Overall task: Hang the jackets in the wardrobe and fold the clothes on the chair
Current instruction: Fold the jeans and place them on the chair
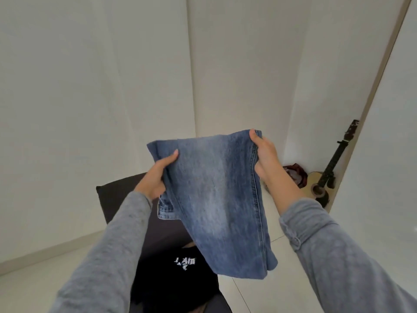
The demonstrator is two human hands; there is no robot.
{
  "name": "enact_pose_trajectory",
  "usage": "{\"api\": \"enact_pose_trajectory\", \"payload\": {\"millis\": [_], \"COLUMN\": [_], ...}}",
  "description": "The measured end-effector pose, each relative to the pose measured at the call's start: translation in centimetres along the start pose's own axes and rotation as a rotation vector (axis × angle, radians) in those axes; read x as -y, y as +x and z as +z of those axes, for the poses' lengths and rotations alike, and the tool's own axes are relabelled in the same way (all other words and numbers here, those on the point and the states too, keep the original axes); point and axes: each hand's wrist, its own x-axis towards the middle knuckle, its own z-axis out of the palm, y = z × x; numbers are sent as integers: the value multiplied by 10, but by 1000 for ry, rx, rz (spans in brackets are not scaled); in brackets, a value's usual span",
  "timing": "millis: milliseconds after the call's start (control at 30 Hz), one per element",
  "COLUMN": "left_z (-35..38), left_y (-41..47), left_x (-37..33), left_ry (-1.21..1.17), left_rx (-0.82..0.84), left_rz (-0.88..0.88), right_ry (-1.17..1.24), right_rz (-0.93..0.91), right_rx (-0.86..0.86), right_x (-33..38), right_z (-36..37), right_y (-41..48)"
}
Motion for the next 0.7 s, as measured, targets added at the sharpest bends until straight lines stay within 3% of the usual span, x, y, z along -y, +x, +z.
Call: {"api": "enact_pose_trajectory", "payload": {"millis": [133,233,333,400,467,567,700], "left_z": [11,26,44,54,63,60,33], "left_y": [8,17,15,11,11,14,9], "left_x": [16,1,-23,-31,-20,11,44], "left_ry": [236,152,-176,-149,19,178,14], "left_rx": [-85,-99,56,169,190,12,-164], "left_rz": [-115,-97,101,107,28,-50,-167], "right_ry": [-142,-166,-22,-60,-247,-493,-530], "right_rz": [47,-14,-178,-161,-38,138,156], "right_rx": [-38,-8,77,87,-22,-206,-178], "right_x": [-2,13,28,25,7,-32,-53], "right_z": [-15,-19,-30,-43,-59,-79,-73], "right_y": [-1,0,4,5,7,7,1]}}
